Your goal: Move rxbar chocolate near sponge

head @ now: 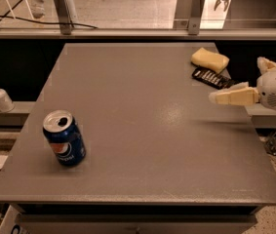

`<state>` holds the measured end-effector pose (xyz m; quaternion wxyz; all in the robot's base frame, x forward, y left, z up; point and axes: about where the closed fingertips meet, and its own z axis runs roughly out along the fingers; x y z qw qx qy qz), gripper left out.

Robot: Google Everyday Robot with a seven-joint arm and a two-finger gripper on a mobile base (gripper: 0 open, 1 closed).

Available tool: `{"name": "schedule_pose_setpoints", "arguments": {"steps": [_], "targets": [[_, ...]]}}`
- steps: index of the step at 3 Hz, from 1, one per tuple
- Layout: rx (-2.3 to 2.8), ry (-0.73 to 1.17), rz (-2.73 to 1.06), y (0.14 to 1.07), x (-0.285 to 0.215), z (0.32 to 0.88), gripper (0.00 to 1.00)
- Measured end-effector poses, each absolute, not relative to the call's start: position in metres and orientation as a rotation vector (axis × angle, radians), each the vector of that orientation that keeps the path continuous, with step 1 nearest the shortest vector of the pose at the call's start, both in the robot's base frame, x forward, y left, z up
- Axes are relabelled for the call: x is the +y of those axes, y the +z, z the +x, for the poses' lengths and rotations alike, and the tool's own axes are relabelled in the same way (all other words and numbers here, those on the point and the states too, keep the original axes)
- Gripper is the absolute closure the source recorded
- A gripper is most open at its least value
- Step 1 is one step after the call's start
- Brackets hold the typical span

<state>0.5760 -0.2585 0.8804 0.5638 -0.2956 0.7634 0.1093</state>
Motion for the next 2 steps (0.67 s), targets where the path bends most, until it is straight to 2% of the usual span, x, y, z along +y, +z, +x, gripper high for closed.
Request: {"name": "schedule_pose_setpoints", "arguments": {"steps": [2], "targets": [[1.791,0.210,-0.658,0.882,-0.309,0.550,0.00]]}}
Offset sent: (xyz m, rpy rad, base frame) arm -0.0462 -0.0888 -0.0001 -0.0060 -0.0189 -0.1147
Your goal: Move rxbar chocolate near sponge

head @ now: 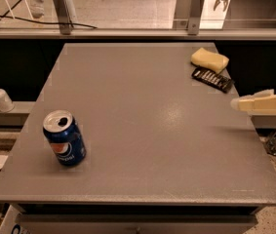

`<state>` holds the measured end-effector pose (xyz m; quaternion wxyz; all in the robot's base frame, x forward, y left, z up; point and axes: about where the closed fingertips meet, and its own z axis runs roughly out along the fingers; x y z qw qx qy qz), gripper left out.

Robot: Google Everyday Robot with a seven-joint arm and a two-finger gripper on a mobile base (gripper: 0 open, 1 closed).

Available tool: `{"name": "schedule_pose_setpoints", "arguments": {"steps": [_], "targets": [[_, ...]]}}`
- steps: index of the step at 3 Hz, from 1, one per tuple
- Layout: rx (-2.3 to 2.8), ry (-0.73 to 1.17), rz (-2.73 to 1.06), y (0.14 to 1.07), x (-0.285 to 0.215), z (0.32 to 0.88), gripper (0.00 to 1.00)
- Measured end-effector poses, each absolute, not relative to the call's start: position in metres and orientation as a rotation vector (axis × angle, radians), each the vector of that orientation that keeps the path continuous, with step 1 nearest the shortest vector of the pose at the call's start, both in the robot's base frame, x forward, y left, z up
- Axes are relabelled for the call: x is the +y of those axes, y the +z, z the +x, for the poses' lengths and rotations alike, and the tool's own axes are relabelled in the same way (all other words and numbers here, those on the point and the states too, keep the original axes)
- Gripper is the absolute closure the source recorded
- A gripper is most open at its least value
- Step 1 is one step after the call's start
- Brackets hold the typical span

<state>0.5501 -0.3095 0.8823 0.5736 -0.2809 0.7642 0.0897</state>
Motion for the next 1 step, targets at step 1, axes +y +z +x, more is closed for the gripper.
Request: {"name": "schedule_pose_setpoints", "arguments": {"steps": [1], "targets": [[1.793,0.207,-0.653,0.8821,-0.3128,0.5483,0.00]]}}
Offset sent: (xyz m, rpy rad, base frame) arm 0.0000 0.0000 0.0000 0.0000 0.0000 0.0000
